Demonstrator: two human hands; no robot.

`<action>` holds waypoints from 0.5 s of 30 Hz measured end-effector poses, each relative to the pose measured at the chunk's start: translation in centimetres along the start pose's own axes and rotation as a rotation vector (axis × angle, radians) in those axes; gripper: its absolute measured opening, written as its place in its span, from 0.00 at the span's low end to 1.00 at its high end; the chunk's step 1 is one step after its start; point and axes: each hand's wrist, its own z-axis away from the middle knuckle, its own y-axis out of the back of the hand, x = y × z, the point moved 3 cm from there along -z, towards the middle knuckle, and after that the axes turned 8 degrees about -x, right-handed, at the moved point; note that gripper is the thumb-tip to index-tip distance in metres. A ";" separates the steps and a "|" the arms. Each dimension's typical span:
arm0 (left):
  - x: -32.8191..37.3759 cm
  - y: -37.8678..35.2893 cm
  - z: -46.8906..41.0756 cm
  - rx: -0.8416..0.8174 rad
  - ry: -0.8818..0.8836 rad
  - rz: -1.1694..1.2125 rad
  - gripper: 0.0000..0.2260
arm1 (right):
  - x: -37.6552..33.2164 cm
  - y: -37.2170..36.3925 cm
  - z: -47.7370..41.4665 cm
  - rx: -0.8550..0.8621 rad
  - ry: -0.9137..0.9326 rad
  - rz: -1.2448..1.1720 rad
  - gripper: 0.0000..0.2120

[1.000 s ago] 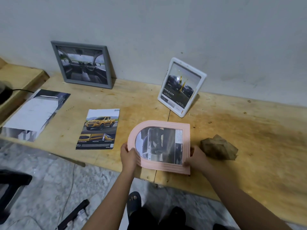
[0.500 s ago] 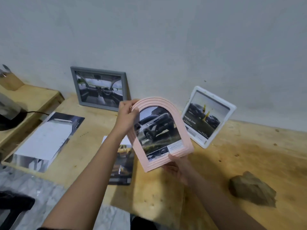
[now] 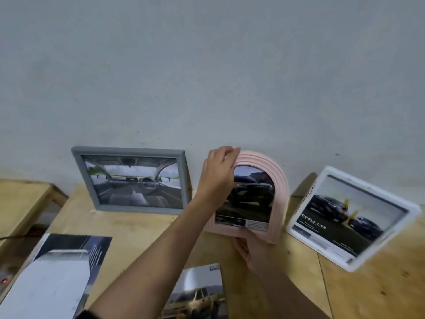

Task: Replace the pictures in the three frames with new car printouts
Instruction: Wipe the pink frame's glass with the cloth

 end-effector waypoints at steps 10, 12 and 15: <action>-2.4 -2.1 -0.6 0.091 -0.104 0.049 0.22 | -1.9 -1.3 -2.7 0.031 -0.124 0.109 0.17; -2.2 -2.3 -0.7 0.114 -0.087 0.043 0.22 | -2.2 -1.1 -2.6 0.031 -0.164 0.180 0.17; -1.0 -2.6 -0.4 0.180 -0.040 0.008 0.20 | -2.8 0.1 -1.8 0.035 -0.178 0.253 0.17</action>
